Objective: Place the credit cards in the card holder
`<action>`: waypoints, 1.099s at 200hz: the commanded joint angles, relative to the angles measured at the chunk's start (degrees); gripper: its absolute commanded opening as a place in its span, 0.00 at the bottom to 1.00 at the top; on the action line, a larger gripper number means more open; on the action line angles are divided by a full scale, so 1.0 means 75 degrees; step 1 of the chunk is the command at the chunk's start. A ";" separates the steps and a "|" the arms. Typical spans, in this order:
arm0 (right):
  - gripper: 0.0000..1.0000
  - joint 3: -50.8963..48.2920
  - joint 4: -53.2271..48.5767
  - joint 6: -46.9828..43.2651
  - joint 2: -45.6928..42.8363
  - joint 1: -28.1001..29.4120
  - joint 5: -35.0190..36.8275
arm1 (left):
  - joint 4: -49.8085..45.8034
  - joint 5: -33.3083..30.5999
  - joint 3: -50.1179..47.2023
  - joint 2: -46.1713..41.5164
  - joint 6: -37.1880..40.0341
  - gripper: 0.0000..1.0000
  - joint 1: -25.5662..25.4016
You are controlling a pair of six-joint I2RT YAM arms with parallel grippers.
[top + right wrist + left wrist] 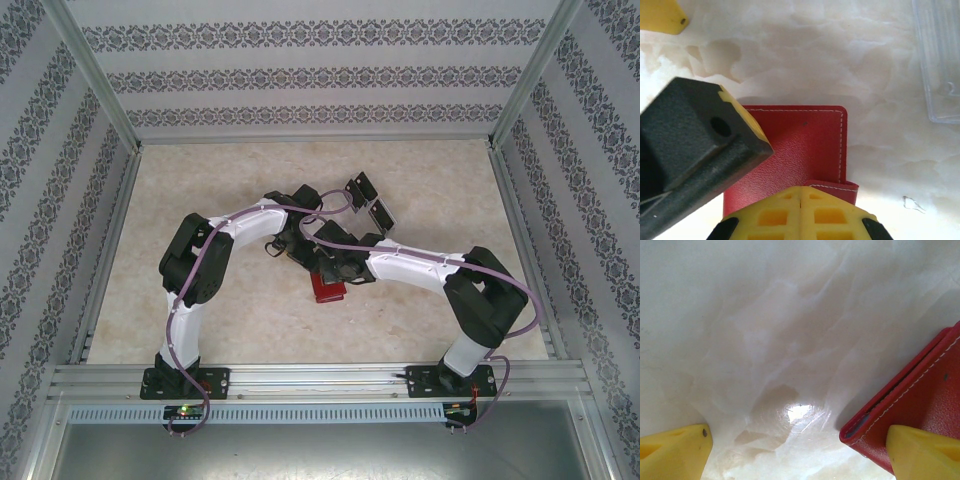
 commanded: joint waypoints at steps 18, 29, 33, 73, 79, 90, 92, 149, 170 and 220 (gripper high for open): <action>0.00 -0.0196 0.0281 0.0287 0.0105 -0.0029 -0.0225 | 0.0061 0.0196 -0.0074 0.0564 -0.0027 0.91 0.0022; 0.00 -0.0219 0.0311 0.0297 0.0116 -0.0033 -0.0272 | 0.0058 0.0209 -0.0077 0.0577 -0.0023 0.91 0.0021; 0.00 -0.0216 0.0329 0.0302 0.0127 -0.0030 -0.0300 | 0.0063 0.0209 -0.0060 0.0575 -0.0029 0.91 0.0019; 0.00 -0.0230 0.0431 0.0345 0.0245 -0.0017 -0.0378 | 0.0046 0.0204 -0.0072 0.0572 -0.0023 0.91 0.0009; 0.00 -0.0237 0.0431 0.0349 0.0262 -0.0009 -0.0382 | 0.0046 0.0199 -0.0075 0.0581 -0.0021 0.91 0.0012; 0.00 -0.0237 0.0442 0.0355 0.0271 0.0005 -0.0379 | 0.0047 0.0175 -0.0057 0.0581 -0.0023 0.91 0.0012; 0.00 -0.0247 0.0441 0.0353 0.0275 0.0005 -0.0379 | 0.0046 0.0175 -0.0056 0.0577 -0.0023 0.91 0.0011; 0.00 -0.0467 0.0508 0.0426 0.0295 0.0016 -0.0424 | 0.0046 0.0162 -0.0054 0.0577 -0.0023 0.91 0.0014; 0.00 -0.0574 0.0511 0.0466 0.0247 0.0035 -0.0435 | 0.0040 0.0155 -0.0052 0.0579 -0.0012 0.91 0.0016; 0.00 -0.0902 0.0610 0.0582 0.0321 0.0023 -0.0334 | 0.0022 0.0146 -0.0040 0.0572 -0.0012 0.91 0.0011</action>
